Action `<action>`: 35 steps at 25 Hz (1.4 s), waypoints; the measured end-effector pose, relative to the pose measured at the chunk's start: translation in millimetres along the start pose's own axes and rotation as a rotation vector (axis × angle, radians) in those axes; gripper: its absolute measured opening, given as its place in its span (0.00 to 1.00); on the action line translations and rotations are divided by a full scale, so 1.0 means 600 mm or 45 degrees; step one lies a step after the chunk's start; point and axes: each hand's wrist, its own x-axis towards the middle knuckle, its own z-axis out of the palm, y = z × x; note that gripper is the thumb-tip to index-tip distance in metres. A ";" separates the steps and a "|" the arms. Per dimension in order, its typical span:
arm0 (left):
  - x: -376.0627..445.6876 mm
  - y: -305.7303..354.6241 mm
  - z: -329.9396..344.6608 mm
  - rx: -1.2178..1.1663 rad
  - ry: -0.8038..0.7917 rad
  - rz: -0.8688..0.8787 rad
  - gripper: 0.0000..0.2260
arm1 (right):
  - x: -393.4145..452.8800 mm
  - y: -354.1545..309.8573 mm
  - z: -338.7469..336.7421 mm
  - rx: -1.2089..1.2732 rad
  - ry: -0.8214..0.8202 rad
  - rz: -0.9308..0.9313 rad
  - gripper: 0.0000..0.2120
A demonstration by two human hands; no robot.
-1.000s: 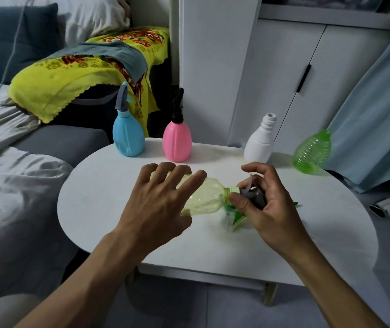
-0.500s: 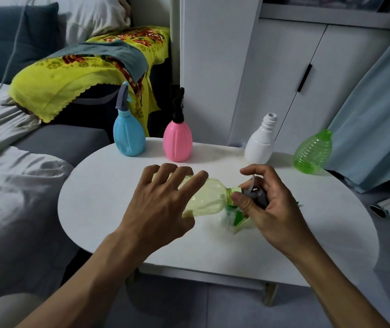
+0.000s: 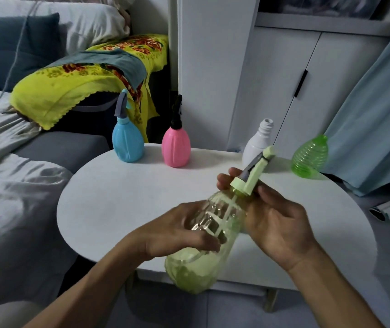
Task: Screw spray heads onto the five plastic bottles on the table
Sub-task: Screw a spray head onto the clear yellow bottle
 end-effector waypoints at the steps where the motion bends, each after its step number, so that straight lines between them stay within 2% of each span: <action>1: 0.002 -0.001 0.006 -0.117 -0.061 0.001 0.20 | 0.002 0.011 0.003 0.004 -0.014 -0.069 0.24; 3: 0.003 -0.006 0.011 -0.263 -0.150 -0.001 0.18 | 0.005 0.024 0.010 0.012 0.039 -0.137 0.24; 5: 0.007 -0.009 0.012 -0.288 -0.142 -0.006 0.17 | 0.006 0.024 0.014 -0.089 0.186 -0.192 0.23; 8: 0.016 -0.010 0.017 -0.152 -0.028 0.016 0.21 | 0.006 0.024 0.017 -0.323 0.378 -0.301 0.11; 12: 0.021 -0.006 0.030 0.193 0.216 0.089 0.26 | 0.008 0.026 0.020 -0.479 0.636 -0.425 0.13; 13: 0.023 -0.006 0.035 0.245 0.243 0.077 0.28 | 0.007 0.025 0.017 -0.481 0.646 -0.419 0.13; 15: 0.026 -0.010 0.043 0.235 0.164 0.038 0.28 | 0.005 0.017 0.012 -0.371 0.504 -0.273 0.11; 17: 0.024 -0.010 0.043 0.122 -0.040 -0.055 0.24 | 0.003 0.007 0.009 -0.242 0.277 -0.057 0.13; 19: 0.021 -0.006 0.036 -0.043 -0.251 -0.131 0.23 | 0.001 0.002 0.011 -0.211 0.115 0.018 0.16; 21: 0.020 -0.002 0.034 -0.089 -0.291 -0.127 0.21 | 0.005 -0.001 0.017 -0.286 0.141 0.003 0.19; 25: 0.029 -0.004 0.052 0.119 -0.025 -0.052 0.21 | 0.016 0.003 0.033 -0.452 0.437 -0.148 0.20; 30: 0.034 -0.004 0.062 0.264 0.174 0.063 0.21 | 0.024 0.002 0.038 -0.588 0.597 -0.339 0.19; 33: 0.033 -0.016 0.091 0.794 0.546 0.153 0.30 | 0.032 0.013 0.032 -0.643 0.870 -0.522 0.21; 34: 0.033 -0.018 0.098 0.897 0.649 0.198 0.33 | 0.032 0.015 0.028 -0.612 0.867 -0.542 0.21; 35: 0.033 -0.016 0.099 0.870 0.679 0.212 0.33 | 0.029 0.014 0.023 -0.585 0.772 -0.513 0.20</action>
